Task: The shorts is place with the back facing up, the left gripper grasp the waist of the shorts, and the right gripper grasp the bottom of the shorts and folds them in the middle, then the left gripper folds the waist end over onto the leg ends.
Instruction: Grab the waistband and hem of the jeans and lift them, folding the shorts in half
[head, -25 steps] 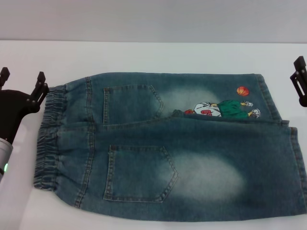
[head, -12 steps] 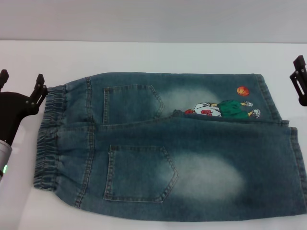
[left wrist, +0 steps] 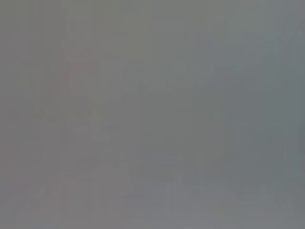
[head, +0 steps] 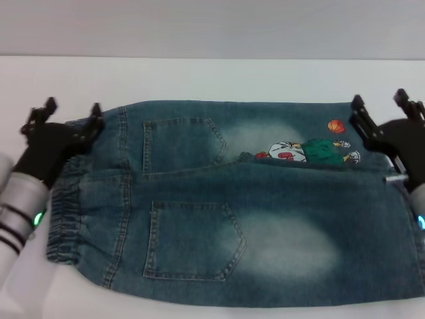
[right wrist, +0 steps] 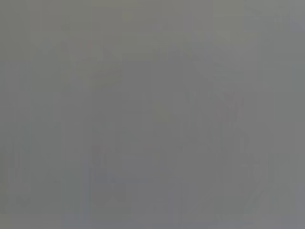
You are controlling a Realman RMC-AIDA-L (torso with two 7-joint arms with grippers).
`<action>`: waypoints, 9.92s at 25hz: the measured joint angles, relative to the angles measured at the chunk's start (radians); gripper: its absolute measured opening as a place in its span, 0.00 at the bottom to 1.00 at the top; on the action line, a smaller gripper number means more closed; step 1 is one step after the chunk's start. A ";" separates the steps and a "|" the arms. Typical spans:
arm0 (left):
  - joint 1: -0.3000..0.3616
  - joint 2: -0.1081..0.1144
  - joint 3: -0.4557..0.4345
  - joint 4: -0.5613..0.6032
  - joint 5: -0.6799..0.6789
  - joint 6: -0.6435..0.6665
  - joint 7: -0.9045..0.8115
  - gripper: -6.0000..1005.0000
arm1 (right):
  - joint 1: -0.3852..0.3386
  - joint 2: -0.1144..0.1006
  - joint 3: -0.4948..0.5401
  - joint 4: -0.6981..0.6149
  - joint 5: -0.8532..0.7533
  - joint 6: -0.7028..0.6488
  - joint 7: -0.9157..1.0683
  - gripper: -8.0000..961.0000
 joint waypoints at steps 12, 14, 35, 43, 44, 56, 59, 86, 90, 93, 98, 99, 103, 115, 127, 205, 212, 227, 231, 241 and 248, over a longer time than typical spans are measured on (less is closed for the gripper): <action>0.133 -0.013 -0.263 -0.525 0.205 -0.459 0.128 0.84 | 0.073 -0.121 0.368 -0.329 -0.314 0.487 0.001 0.79; 0.160 -0.030 -0.296 -0.586 0.220 -0.497 0.167 0.84 | 0.019 -0.116 0.515 -0.461 -0.470 0.642 0.001 0.79; 0.256 -0.024 -0.614 -1.015 0.224 -1.297 0.204 0.84 | -0.154 0.015 0.907 -1.140 -0.608 1.610 0.003 0.79; 0.283 -0.024 -0.702 -1.172 0.224 -1.595 0.237 0.84 | -0.139 0.014 1.016 -1.258 -0.603 1.936 0.058 0.79; 0.286 -0.024 -0.708 -1.183 0.224 -1.624 0.239 0.84 | -0.137 0.014 1.027 -1.268 -0.603 1.963 0.065 0.79; 0.285 -0.026 -0.791 -1.256 0.236 -1.976 0.247 0.84 | -0.160 0.017 1.044 -1.304 -0.585 2.086 0.086 0.79; 0.286 -0.027 -0.792 -1.260 0.237 -2.019 0.246 0.84 | -0.164 0.017 1.066 -1.305 -0.574 2.115 0.088 0.79; 0.230 -0.030 -0.716 -1.250 0.347 -2.327 0.076 0.84 | -0.184 0.016 1.107 -1.295 -0.616 2.162 0.067 0.79; 0.224 -0.030 -0.708 -1.247 0.348 -2.340 0.066 0.84 | -0.185 0.017 1.107 -1.301 -0.618 2.162 0.057 0.79; 0.218 -0.030 -0.703 -1.243 0.346 -2.342 0.060 0.84 | -0.188 0.017 1.110 -1.303 -0.619 2.162 0.050 0.79; 0.210 -0.030 -0.696 -1.236 0.345 -2.343 0.051 0.84 | -0.189 0.016 1.113 -1.305 -0.619 2.162 0.048 0.79; 0.208 -0.030 -0.693 -1.236 0.345 -2.343 0.048 0.84 | -0.189 0.016 1.115 -1.306 -0.619 2.162 0.048 0.79; 0.198 -0.030 -0.682 -1.236 0.345 -2.351 0.036 0.84 | -0.185 0.015 1.116 -1.309 -0.624 2.163 0.048 0.79; 0.166 -0.032 -0.664 -1.215 0.343 -2.382 0.007 0.84 | -0.178 0.012 1.127 -1.309 -0.628 2.162 0.029 0.79; 0.158 -0.031 -0.641 -1.220 0.350 -2.384 -0.034 0.84 | -0.180 0.013 1.140 -1.309 -0.628 2.165 0.005 0.79; 0.039 -0.031 -0.612 -1.199 0.386 -2.340 -0.033 0.16 | -0.183 0.018 1.093 -1.296 -0.628 2.554 -0.004 0.79; 0.033 -0.031 -0.612 -1.195 0.386 -2.328 -0.032 0.14 | -0.200 0.018 1.093 -1.327 -0.628 2.614 -0.006 0.79; 0.018 -0.032 -0.612 -1.179 0.386 -2.316 -0.030 0.13 | -0.239 0.018 1.097 -1.391 -0.680 2.704 -0.007 0.79; 0.012 -0.031 -0.610 -1.172 0.386 -2.316 -0.030 0.13 | -0.254 0.019 1.100 -1.396 -0.691 2.710 -0.007 0.79; -0.007 -0.032 -0.605 -1.145 0.385 -2.316 -0.021 0.13 | -0.270 0.022 1.092 -1.406 -0.741 2.725 -0.001 0.79; -0.009 -0.032 -0.600 -1.139 0.383 -2.306 -0.021 0.13 | -0.273 0.024 1.081 -1.406 -0.739 2.732 0.003 0.79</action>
